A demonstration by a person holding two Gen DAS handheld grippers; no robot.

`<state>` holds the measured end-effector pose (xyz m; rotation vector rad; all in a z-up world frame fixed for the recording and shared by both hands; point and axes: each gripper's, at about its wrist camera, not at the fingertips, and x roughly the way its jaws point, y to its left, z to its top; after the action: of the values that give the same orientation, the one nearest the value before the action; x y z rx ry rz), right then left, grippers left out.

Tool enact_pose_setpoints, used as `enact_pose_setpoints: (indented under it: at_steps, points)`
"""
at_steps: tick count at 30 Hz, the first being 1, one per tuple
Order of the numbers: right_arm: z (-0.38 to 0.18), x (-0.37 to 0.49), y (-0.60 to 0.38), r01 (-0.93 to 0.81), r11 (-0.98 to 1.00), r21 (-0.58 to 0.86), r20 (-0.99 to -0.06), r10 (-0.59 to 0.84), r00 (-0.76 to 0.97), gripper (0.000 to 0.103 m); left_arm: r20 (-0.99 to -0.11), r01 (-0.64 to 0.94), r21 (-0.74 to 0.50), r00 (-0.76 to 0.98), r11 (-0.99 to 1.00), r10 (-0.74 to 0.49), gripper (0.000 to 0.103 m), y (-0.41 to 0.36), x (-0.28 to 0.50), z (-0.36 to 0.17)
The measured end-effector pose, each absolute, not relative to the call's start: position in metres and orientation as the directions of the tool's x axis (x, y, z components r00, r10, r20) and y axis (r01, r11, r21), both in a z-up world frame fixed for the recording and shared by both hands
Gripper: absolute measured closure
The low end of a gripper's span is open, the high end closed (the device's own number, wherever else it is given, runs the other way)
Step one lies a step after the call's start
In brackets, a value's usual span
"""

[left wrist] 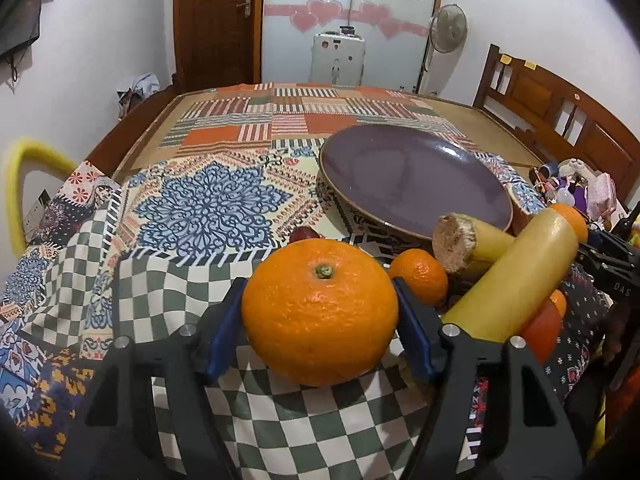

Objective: Organize fruits
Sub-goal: 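Grasp a large orange with the left tool while the right tool grasps another orange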

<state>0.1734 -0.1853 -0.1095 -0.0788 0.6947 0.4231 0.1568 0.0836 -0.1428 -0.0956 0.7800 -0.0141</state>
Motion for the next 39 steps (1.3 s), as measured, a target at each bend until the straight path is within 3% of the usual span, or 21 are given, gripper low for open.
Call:
enact_pose_setpoints:
  at_steps: [23, 39]
  points:
    - [-0.036, 0.173, -0.174, -0.424, 0.904, 0.05, -0.421, 0.404, 0.812, 0.042, -0.529, -0.02, -0.052, 0.849, 0.998, -0.011, 0.034, 0.077, 0.158, -0.048]
    - [-0.045, 0.222, -0.139, -0.465, 0.884, 0.051, -0.448, 0.436, 0.781, 0.042, -0.539, -0.014, -0.067, 0.842, 0.998, -0.025, 0.034, 0.078, 0.219, -0.053]
